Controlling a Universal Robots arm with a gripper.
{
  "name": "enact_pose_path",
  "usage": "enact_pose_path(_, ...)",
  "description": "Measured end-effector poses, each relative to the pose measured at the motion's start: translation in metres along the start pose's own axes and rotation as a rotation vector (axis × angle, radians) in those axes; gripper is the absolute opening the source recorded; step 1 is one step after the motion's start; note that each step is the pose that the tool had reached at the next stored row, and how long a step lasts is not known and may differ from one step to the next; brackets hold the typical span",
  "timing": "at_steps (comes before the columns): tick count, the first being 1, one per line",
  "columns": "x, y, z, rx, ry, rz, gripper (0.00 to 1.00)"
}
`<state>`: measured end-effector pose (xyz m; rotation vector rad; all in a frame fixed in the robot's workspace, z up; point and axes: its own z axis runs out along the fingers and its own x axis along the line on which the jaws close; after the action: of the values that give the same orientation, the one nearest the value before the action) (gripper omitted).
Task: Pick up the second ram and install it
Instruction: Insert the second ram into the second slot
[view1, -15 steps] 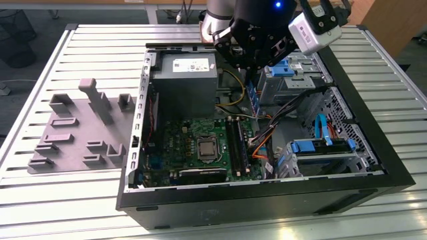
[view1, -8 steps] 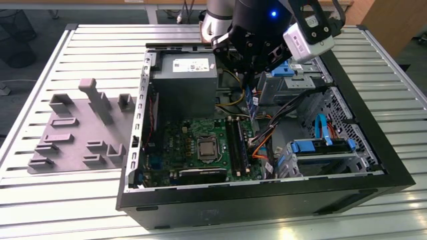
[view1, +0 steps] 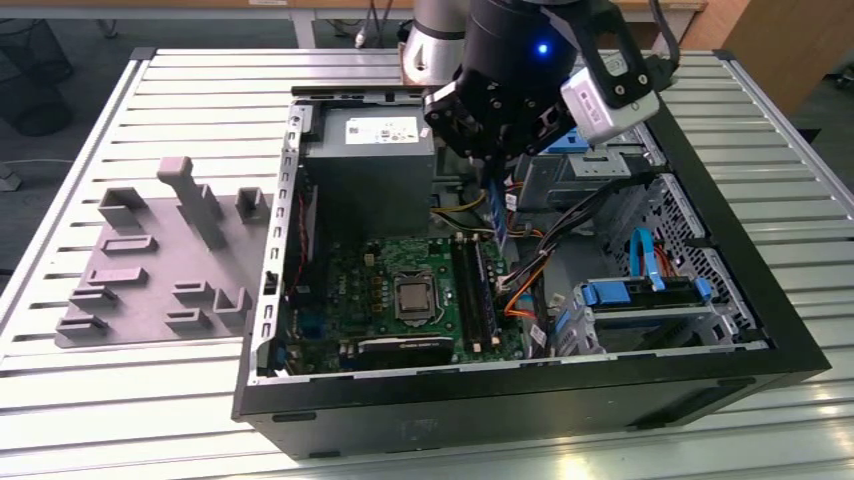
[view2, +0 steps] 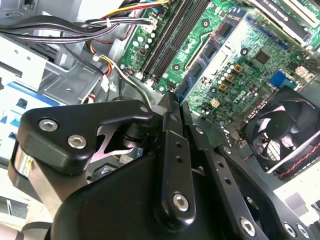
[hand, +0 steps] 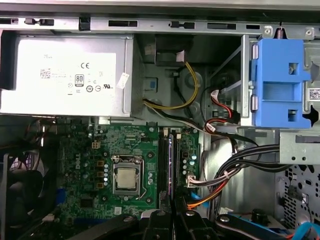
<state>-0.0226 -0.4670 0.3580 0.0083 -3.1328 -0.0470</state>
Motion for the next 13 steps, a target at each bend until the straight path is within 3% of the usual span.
enact_pose_path(13,0.0000,-0.0025,0.0021,-0.0003,0.0002,0.000,0.14)
